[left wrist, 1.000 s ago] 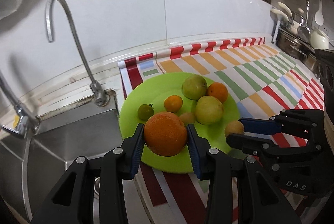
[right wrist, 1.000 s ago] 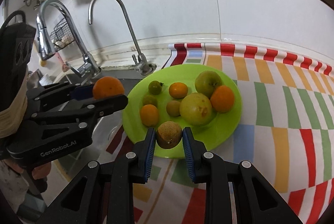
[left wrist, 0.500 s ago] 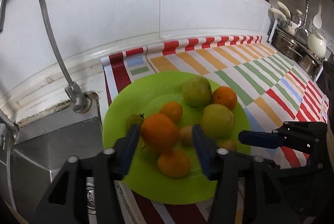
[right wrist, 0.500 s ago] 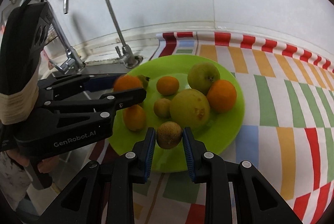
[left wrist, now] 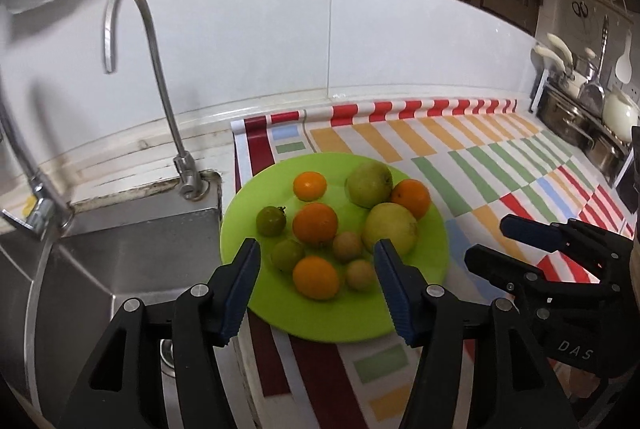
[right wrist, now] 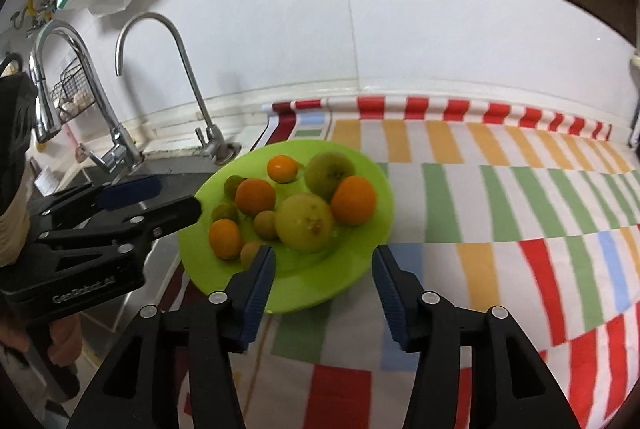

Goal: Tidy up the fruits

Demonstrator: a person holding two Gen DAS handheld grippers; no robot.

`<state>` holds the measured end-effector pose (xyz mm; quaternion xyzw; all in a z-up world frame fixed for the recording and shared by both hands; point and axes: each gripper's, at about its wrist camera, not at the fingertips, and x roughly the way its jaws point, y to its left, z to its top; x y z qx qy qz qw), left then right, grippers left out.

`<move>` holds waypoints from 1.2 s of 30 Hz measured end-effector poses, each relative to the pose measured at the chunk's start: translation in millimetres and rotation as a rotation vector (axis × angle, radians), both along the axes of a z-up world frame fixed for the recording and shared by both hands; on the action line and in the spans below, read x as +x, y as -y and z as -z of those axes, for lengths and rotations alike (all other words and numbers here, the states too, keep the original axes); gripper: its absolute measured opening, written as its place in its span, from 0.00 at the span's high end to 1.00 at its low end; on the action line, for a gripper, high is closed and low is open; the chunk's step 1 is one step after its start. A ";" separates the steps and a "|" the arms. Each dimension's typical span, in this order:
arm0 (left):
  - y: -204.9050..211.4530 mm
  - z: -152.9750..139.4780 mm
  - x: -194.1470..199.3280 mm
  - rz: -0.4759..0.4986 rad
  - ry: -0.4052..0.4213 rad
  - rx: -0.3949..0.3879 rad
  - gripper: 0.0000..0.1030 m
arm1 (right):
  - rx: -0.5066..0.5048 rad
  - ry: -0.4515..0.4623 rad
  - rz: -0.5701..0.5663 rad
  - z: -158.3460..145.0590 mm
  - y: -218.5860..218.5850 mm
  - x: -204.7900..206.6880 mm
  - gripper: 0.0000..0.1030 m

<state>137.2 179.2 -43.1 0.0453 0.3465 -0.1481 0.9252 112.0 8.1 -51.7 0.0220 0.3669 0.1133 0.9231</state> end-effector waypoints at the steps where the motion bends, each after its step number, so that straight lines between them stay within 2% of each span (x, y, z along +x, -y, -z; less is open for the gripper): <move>1: 1.9 -2.6 -7.0 -0.011 0.009 0.001 0.42 | -0.001 0.007 0.003 -2.7 2.6 -4.2 0.44; 5: 7.6 -11.1 -28.6 -0.039 0.037 -0.002 0.40 | -0.009 0.043 0.018 -14.3 16.1 -23.4 0.37; 6: 8.7 -13.3 -33.7 -0.049 0.045 -0.004 0.36 | -0.010 0.050 0.022 -16.8 19.2 -27.0 0.36; 9: 12.4 -21.2 -49.7 -0.077 0.075 -0.026 0.32 | -0.016 0.074 0.037 -24.5 30.1 -39.5 0.31; 13: 24.3 -30.1 -71.8 -0.104 0.117 -0.017 0.24 | -0.015 0.103 0.056 -35.5 46.3 -56.2 0.24; 19: 41.4 -38.8 -104.6 -0.141 0.160 -0.001 0.12 | -0.030 0.139 0.071 -45.8 69.3 -78.5 0.18; 36: 82.3 -56.7 -199.3 -0.256 0.235 0.012 0.00 | -0.049 0.196 0.012 -64.9 121.7 -151.6 0.14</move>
